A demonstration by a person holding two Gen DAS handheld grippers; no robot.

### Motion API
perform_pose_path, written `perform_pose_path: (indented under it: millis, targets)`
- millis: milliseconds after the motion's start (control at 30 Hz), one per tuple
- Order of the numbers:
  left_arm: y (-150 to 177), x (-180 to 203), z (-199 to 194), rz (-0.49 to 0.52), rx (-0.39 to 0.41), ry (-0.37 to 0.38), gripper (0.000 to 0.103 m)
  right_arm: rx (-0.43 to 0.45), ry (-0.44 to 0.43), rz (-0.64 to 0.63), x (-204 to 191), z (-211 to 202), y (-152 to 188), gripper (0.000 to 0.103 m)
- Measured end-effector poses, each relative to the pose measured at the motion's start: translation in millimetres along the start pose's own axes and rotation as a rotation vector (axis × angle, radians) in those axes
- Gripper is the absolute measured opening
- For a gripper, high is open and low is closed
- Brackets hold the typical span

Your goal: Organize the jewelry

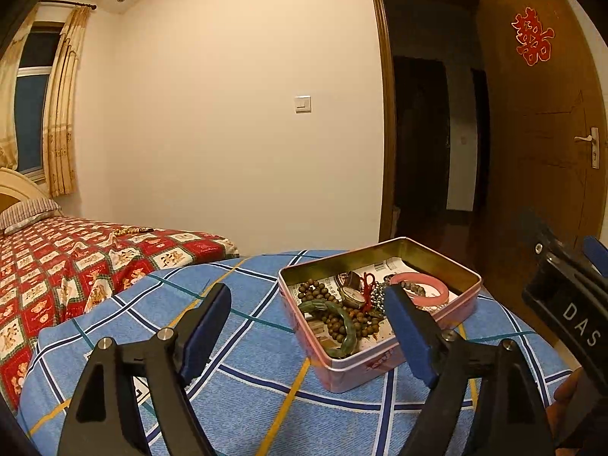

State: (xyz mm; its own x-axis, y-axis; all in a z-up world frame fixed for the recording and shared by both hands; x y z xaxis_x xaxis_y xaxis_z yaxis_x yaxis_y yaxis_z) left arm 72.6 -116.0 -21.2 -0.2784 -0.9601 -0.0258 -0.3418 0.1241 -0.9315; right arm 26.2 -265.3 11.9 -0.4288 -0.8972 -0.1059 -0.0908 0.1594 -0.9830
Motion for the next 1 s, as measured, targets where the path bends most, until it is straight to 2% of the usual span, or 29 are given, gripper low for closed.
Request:
perform_pose_path:
  millis: [1000]
  targets:
    - [-0.1, -0.5, -0.3, -0.001, 0.0, -0.002, 0.084, 0.001, 0.002, 0.0, 3.0, -1.3, -1.8, 0.103]
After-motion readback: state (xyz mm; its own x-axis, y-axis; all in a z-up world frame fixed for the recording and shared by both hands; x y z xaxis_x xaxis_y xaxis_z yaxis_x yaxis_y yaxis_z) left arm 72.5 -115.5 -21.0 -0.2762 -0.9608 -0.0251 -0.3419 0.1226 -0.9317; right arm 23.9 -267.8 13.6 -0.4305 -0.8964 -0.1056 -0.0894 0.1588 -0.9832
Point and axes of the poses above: each gripper's, at about its wrist camera, not at the fingertips, and z roughly the way its jaws point, x to its right, y to its underside, the point moved 5 cm from there along z, roughly the way its jaws point, and after that the axes turned 5 degrees about -x, right-handed, at the moved point
